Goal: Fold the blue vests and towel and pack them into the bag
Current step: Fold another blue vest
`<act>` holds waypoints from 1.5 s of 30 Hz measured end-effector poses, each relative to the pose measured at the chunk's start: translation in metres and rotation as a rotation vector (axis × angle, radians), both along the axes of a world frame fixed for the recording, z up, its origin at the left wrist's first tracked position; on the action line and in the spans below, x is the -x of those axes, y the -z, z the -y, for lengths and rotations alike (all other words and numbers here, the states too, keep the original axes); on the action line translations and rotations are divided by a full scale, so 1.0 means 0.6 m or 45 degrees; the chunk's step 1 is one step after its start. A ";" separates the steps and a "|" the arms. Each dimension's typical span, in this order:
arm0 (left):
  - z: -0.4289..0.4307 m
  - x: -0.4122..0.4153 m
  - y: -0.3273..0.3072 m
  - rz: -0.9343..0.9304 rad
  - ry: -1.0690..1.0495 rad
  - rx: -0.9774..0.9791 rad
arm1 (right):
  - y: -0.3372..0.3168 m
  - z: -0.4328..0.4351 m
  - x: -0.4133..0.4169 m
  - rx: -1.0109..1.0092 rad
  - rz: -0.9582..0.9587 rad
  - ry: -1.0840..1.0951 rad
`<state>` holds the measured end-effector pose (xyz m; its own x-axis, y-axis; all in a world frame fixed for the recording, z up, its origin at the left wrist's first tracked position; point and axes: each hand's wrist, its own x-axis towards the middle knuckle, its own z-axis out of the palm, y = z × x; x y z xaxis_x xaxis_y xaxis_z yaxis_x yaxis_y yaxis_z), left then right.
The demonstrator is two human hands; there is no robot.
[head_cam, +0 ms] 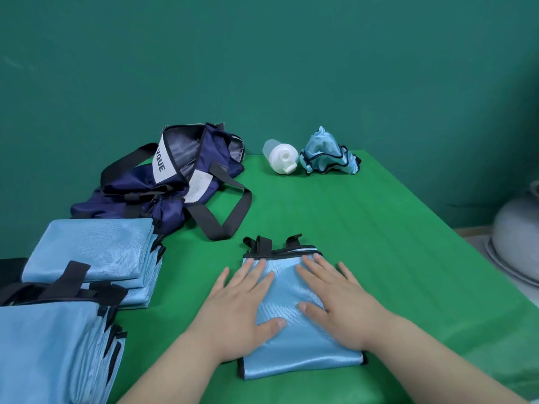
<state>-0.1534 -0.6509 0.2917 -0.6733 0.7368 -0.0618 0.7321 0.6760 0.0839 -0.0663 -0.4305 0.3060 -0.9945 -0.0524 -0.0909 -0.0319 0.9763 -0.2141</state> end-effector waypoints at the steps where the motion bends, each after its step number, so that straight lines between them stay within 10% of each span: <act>1: 0.002 0.000 0.000 -0.004 -0.003 -0.022 | 0.003 -0.002 -0.002 0.064 -0.035 -0.003; 8: 0.050 -0.024 0.006 0.088 -0.081 -0.506 | 0.031 -0.027 -0.051 0.659 -0.672 0.317; 18: 0.088 -0.116 0.023 -0.161 0.308 -0.584 | 0.024 0.008 -0.138 0.456 -0.526 -0.100; 45: 0.069 -0.115 0.011 -0.033 0.068 -0.788 | 0.038 0.009 -0.135 0.469 -0.527 -0.067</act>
<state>-0.0846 -0.6921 0.2850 -0.6299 0.6634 0.4039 0.7707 0.4700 0.4302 0.0149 -0.4362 0.2834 -0.9385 -0.0577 0.3404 -0.2327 0.8340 -0.5003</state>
